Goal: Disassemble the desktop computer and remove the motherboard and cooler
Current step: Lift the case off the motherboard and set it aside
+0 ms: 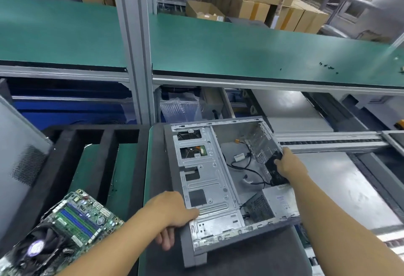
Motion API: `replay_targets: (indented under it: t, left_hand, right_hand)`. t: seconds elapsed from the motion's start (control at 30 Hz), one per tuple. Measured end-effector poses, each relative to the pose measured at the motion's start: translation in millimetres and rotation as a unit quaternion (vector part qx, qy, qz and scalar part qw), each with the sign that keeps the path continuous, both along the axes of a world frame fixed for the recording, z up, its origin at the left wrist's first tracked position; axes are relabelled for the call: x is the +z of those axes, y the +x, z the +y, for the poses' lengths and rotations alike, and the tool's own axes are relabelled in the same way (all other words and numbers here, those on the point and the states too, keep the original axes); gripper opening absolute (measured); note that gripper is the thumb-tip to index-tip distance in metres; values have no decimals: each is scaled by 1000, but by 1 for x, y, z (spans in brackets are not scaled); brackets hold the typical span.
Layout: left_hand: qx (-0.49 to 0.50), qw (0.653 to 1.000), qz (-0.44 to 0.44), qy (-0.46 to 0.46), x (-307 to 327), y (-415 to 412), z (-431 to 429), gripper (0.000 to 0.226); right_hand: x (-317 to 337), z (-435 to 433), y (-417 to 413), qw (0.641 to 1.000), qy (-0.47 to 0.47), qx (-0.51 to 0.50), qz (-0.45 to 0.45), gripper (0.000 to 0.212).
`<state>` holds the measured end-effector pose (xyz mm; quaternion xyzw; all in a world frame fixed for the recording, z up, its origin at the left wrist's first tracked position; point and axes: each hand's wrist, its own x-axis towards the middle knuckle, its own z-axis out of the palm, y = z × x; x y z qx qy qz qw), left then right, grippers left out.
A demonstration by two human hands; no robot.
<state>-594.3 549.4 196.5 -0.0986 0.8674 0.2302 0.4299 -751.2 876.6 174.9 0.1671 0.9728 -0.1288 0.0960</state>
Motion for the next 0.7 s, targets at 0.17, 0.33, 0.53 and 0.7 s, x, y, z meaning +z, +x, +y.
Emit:
replay_targets:
  t: [0.17,0.33,0.53,0.7]
  left_hand:
    - [-131,980,-28,-148,18,-27,-1,76]
    - [-111,931,218,-269,14,-79,-2,68]
    - [-103,856,456,-219,-13,-145,-10,76]
    - [-88,909,352,-204,-27,-178,-29,110]
  right_hand:
    - [-1,-21,-8,997,78,-22,17,16]
    - [-7,-35,21,989,140,1,46,71]
    - [-17,-68,101,990,92,-29,100,70]
    - [-18,-82,160,986,26,-152,64,101]
